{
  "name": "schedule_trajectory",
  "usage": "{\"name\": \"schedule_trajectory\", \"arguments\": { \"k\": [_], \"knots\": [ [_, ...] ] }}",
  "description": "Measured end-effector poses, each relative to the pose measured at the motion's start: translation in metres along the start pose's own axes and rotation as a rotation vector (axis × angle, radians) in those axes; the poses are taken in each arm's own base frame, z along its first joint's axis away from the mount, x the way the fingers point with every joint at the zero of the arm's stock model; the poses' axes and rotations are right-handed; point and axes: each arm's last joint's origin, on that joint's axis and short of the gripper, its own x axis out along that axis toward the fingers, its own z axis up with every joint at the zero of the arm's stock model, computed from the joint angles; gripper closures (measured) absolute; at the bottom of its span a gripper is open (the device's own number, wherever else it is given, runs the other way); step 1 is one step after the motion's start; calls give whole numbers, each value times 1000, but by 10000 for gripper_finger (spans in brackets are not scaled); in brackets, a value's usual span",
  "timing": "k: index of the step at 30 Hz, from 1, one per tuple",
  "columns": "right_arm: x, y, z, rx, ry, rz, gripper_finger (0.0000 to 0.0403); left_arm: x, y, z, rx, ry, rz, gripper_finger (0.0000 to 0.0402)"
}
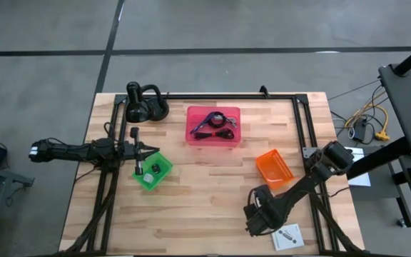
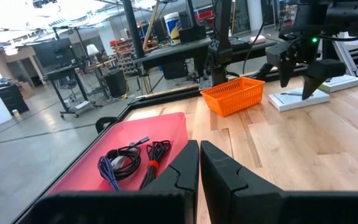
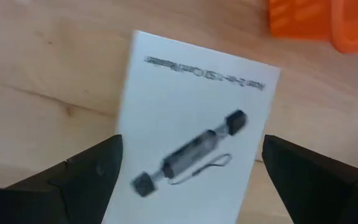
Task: Pick and place items into bin
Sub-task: Put the top card reader box into the orange bin
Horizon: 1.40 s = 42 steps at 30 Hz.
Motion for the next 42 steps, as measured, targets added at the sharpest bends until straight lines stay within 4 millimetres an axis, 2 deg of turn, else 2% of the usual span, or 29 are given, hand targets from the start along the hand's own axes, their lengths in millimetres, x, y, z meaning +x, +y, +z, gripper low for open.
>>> {"name": "schedule_trajectory", "arguments": {
  "k": [6, 17, 27, 42],
  "knots": [
    [5, -8, -7, 49, -18, -12, 34, 0, 0, -1, 2, 8, -2, 402],
    [11, -8, -10, 106, -16, 26, 35, 1, 0, -1, 2, 8, -2, 402],
    [27, -14, -18, 143, -10, 89, 34, 1, 0, -1, 2, 9, -2, 402],
    [30, -21, -31, 73, 13, 114, 35, 1, 0, -1, 3, 14, -3, 402]
  ]
}}
